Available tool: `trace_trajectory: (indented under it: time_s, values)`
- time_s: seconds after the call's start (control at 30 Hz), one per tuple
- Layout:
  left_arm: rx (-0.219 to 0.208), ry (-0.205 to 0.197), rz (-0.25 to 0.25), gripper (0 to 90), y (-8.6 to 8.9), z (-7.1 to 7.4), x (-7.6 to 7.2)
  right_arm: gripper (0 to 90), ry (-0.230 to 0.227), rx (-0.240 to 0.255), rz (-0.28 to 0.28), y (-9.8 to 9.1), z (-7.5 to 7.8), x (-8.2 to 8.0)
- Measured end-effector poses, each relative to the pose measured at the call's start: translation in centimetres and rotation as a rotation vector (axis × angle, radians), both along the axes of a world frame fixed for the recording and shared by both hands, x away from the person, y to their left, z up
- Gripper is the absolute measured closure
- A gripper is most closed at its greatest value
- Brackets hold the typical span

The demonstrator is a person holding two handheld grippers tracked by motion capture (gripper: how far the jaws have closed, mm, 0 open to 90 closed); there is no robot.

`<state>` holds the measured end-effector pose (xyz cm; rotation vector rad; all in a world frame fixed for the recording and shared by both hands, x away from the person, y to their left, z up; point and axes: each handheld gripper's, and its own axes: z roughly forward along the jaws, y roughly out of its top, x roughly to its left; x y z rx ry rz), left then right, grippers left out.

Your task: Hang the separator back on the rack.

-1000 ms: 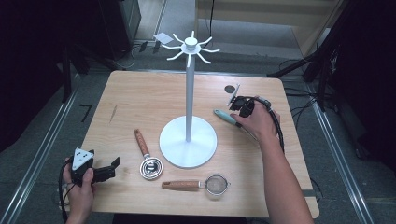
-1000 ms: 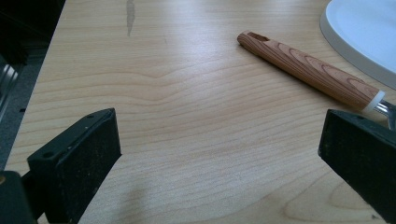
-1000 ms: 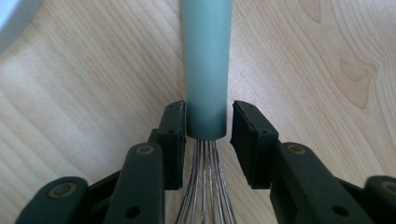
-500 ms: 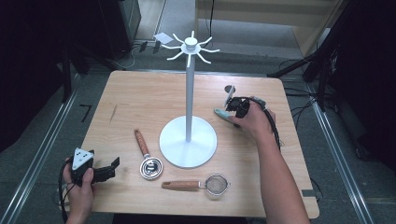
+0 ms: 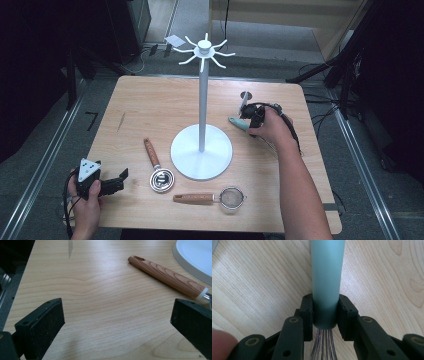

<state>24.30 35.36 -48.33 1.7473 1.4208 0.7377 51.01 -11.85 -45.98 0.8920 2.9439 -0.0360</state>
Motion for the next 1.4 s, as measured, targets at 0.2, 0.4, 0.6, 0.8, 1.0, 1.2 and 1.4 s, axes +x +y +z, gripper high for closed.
trace_trajectory:
  time_s: [0.2,0.4,0.6,0.8,1.0,1.2,1.4]
  values:
    - [-0.001,-0.006,0.023,0.0,0.1,0.0,-0.1,71.0,0.01,0.011,0.006,0.0,0.1,-0.2]
    - [-0.001,-0.006,0.021,0.0,0.1,0.0,-0.1,71.1,-0.005,0.032,-0.001,-0.3,0.5,-0.7]
    - [0.003,-0.009,0.031,0.0,0.0,0.0,0.0,71.1,-0.035,0.075,-0.024,-0.9,1.4,-1.3]
    - [0.004,-0.007,0.031,0.0,0.0,0.0,0.0,71.1,-0.071,0.136,-0.048,-1.9,2.5,-2.1]
    - [0.006,-0.007,0.032,0.0,0.0,0.0,0.0,71.1,-0.13,0.193,-0.049,-2.6,3.5,-3.1]
    - [0.005,-0.007,0.032,0.0,0.0,0.0,0.0,71.1,-0.17,0.277,-0.064,-3.6,4.4,-3.9]
    - [0.006,-0.006,0.032,0.0,0.0,0.0,0.0,71.1,-0.207,0.36,-0.095,-4.9,5.2,-4.7]
